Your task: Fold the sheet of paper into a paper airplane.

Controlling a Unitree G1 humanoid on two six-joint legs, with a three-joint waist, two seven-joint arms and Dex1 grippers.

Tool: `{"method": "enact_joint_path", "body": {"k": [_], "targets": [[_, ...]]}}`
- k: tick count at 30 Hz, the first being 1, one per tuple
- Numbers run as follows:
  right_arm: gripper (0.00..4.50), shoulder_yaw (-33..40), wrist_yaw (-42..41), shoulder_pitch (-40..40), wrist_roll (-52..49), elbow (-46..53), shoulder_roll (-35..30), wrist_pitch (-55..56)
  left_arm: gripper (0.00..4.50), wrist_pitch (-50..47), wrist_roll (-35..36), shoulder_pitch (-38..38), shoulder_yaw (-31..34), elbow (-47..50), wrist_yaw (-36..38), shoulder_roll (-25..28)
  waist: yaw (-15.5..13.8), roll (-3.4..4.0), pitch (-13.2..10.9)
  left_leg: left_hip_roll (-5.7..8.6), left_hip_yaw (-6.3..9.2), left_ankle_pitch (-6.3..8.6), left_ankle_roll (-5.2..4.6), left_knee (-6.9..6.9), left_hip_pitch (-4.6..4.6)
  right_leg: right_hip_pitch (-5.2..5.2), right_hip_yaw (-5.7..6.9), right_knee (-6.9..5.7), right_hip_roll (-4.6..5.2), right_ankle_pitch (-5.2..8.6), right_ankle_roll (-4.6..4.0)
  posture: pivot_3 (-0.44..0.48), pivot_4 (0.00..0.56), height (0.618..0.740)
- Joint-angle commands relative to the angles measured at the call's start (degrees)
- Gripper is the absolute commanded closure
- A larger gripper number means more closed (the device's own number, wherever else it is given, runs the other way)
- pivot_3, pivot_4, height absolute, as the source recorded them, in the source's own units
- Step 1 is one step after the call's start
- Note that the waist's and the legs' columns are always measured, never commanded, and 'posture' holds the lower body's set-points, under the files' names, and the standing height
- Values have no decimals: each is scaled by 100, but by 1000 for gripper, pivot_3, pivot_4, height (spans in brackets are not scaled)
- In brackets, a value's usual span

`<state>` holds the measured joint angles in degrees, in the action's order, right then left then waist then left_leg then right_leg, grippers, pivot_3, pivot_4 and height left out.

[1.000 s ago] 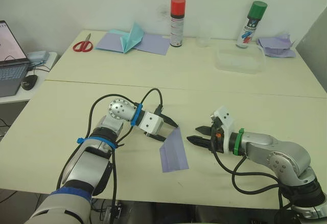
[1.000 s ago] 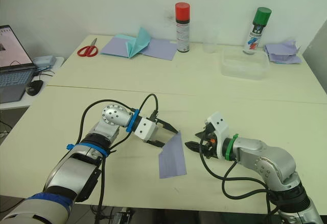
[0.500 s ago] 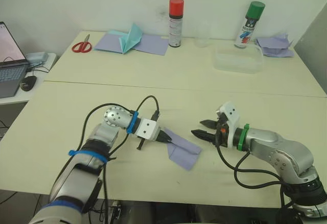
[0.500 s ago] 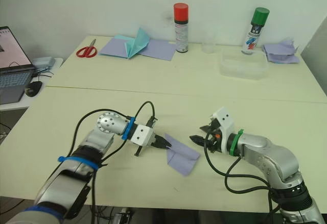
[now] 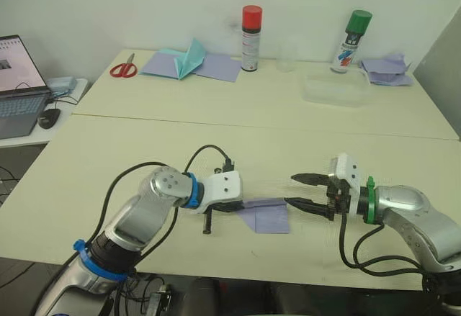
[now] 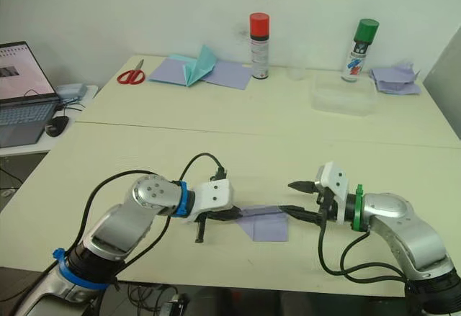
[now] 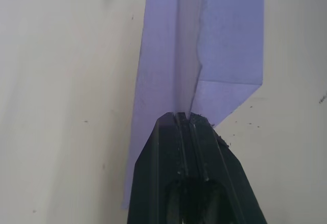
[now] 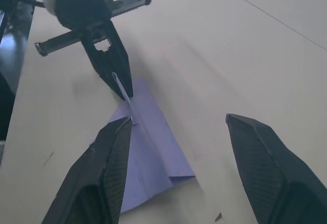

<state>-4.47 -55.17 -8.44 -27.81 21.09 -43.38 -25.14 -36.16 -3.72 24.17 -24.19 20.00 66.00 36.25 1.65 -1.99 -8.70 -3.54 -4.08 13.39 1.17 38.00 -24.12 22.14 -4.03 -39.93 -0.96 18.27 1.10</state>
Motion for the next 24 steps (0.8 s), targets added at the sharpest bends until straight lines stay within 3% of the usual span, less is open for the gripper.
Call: {"method": "enact_joint_path", "body": {"k": [1, 5, 9, 15, 19, 24], "targets": [[1438, -7, -275, -120, 166, -161, -72, 296, 4477, 383, -171, 12, -168, 117, -181, 100, -2, 0, 0, 0, 0, 0, 0, -1, 0, 0, -3, -1, 0, -2, -4, 0, 150, 740], [1438, 18, -394, -216, 212, -282, -45, 323, 3432, 1242, -39, 16, -96, -131, -115, 235, -1, 1, 0, -2, 1, 0, 1, -6, -2, 3, -8, -1, 1, -10, -20, 0, 150, 740], [1438, 10, -558, -161, 265, -282, -130, 406, 2088, 1801, 405, -4, 325, -320, 73, 402, -4, 2, -1, -1, 4, 0, 1, -7, -3, 2, -6, 0, 4, -12, -24, 0, 150, 740], [1438, 13, -683, -11, 302, -108, -146, 494, 141, 1281, 1914, -207, 1569, -313, 515, 635, -2, 2, -1, -3, 3, 0, 1, -6, -3, 2, -2, -1, 6, -8, -17, 0, 150, 740], [1438, 19, -708, 139, 308, 119, -137, 509, 28, 928, 2435, -123, 2049, -629, 406, 597, -1, 4, -2, -4, 10, 0, 1, -6, -3, 2, 3, -2, 6, -5, -11, 0, 150, 740], [1438, 0, -676, 370, 455, 526, -179, 619, 1307, 1141, 2208, -251, 1832, -936, -270, -62, -31, 3, -2, 7, 10, 0, 1, -2, -2, -6, 3, 1, 9, -5, -12, 0, 150, 740]]}}
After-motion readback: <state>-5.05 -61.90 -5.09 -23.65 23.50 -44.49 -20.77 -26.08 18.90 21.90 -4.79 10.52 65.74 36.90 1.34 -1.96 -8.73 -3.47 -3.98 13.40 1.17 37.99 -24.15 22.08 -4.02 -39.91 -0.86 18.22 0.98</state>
